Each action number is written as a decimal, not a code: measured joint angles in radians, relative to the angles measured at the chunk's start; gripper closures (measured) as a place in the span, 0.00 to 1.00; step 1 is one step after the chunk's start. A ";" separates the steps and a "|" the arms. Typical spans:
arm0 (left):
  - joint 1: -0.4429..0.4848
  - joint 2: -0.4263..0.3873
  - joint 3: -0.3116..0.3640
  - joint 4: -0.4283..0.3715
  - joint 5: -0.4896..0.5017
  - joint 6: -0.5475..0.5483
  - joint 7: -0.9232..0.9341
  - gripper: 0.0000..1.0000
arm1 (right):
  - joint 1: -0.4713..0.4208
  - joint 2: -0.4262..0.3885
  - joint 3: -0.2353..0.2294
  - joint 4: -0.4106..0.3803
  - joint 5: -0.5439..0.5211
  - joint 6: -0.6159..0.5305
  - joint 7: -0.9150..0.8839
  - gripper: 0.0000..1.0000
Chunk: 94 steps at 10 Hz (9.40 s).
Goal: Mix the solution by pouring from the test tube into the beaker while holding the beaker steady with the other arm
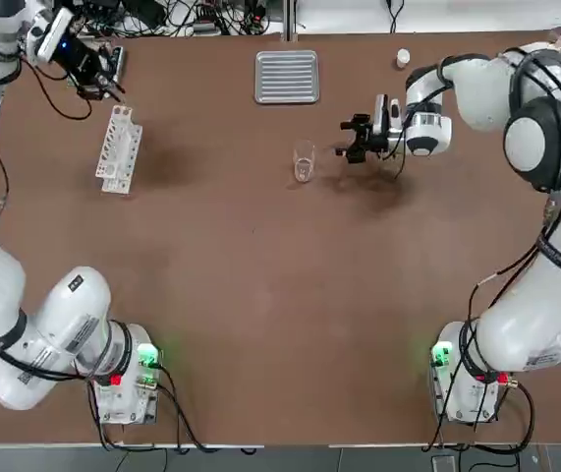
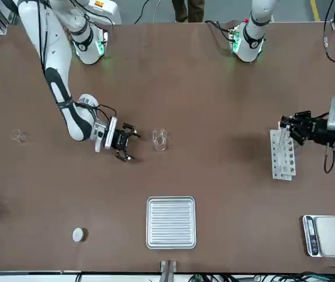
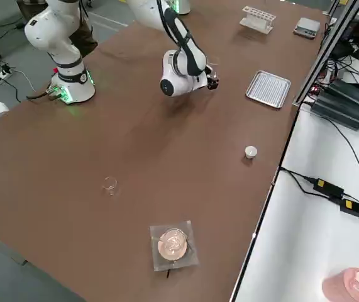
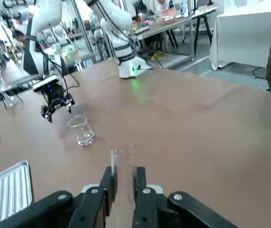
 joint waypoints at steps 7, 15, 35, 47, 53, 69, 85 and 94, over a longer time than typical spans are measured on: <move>0.079 0.113 0.115 0.067 -0.066 -0.127 0.125 0.78 | -0.069 -0.095 0.009 0.053 -0.427 0.154 0.449 0.01; 0.070 0.191 0.170 0.085 -0.129 -0.128 0.085 0.78 | -0.082 -0.106 0.010 0.239 -1.102 0.289 1.184 0.00; 0.036 0.268 0.186 0.154 -0.167 -0.132 -0.059 0.78 | -0.114 -0.139 -0.188 0.817 -1.659 -0.496 2.313 0.00; -0.053 0.292 0.323 0.180 -0.266 -0.157 -0.113 0.78 | -0.129 -0.437 -0.265 0.654 -1.782 -0.628 2.412 0.00; -0.093 0.331 0.370 0.211 -0.311 -0.160 -0.145 0.78 | -0.132 -0.435 -0.264 0.569 -1.785 -0.551 2.417 0.00; -0.128 0.351 0.432 0.218 -0.331 -0.125 -0.089 0.78 | -0.081 -0.533 -0.244 0.563 -1.786 -0.634 2.480 0.00; -0.137 0.352 0.433 0.216 -0.281 -0.062 -0.039 0.66 | -0.077 -0.540 -0.223 0.589 -1.795 -0.649 2.487 0.00; -0.083 0.239 0.435 0.244 -0.195 -0.064 -0.038 0.00 | -0.077 -0.540 -0.223 0.595 -1.796 -0.649 2.487 0.00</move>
